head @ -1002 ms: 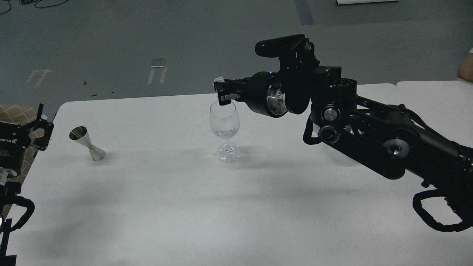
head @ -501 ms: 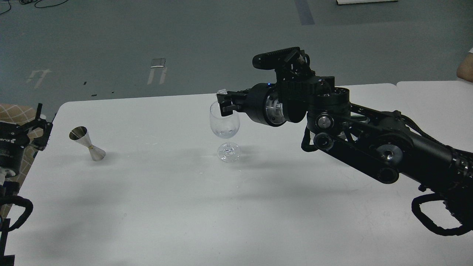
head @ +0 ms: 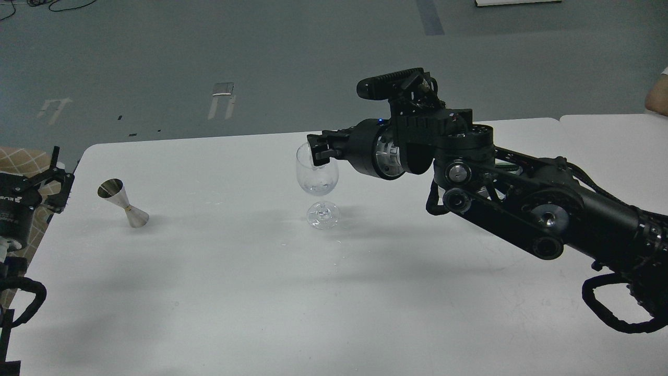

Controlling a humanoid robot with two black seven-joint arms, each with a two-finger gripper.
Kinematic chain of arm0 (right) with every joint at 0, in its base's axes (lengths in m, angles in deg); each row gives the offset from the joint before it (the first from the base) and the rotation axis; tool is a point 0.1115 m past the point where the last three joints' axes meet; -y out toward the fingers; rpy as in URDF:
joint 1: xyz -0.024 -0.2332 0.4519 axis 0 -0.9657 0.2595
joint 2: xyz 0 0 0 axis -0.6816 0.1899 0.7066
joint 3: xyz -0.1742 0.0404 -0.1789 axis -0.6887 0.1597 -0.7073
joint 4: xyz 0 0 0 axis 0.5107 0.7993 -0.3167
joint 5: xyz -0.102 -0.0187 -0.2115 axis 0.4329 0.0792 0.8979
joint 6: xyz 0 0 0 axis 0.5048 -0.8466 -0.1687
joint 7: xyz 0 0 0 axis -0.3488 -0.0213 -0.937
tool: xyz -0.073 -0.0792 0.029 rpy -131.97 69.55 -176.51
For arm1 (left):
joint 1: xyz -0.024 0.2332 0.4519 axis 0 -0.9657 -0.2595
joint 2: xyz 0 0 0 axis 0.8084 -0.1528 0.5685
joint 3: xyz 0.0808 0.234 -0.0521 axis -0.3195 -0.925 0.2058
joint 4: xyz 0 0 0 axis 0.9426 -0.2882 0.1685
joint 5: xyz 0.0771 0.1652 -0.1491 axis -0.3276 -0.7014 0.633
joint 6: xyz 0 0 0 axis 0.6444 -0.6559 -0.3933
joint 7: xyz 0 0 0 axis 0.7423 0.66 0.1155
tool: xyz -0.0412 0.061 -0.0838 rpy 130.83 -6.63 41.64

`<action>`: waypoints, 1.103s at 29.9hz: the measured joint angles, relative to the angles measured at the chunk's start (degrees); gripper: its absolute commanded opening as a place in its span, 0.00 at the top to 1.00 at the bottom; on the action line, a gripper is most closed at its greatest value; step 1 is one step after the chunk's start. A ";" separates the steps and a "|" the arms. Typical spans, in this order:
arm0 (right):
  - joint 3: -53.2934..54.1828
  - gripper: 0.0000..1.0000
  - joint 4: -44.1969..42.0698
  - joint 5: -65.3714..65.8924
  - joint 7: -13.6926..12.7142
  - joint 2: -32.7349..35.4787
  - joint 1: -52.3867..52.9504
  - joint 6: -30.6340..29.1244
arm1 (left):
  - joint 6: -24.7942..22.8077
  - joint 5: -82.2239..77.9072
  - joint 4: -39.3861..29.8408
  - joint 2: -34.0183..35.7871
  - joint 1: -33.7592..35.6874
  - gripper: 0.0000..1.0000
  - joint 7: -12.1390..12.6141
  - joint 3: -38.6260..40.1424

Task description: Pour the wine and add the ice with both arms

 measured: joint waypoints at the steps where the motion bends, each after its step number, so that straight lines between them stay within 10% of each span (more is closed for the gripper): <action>1: 0.00 0.39 0.00 -0.01 0.00 -0.04 0.00 0.00 | 0.00 0.00 0.00 0.00 0.00 0.02 0.00 0.00; 6: 1.90 0.05 0.27 -0.19 0.00 -0.18 0.13 0.00 | 0.00 0.00 0.00 0.00 0.01 0.02 0.00 0.00; 22: 36.91 0.02 -0.09 -2.71 -0.01 -3.50 -2.30 2.47 | 0.61 -0.25 0.00 1.81 1.11 0.02 0.81 -1.00; 29: 47.09 0.00 -8.40 -15.69 -0.02 -3.33 -5.30 6.33 | 0.03 -0.57 1.34 3.25 1.88 0.02 7.14 -1.08; 33: 54.33 0.00 -17.26 -31.02 0.08 -3.62 -5.66 8.35 | 0.02 -2.01 2.28 2.10 3.94 0.02 3.48 -1.07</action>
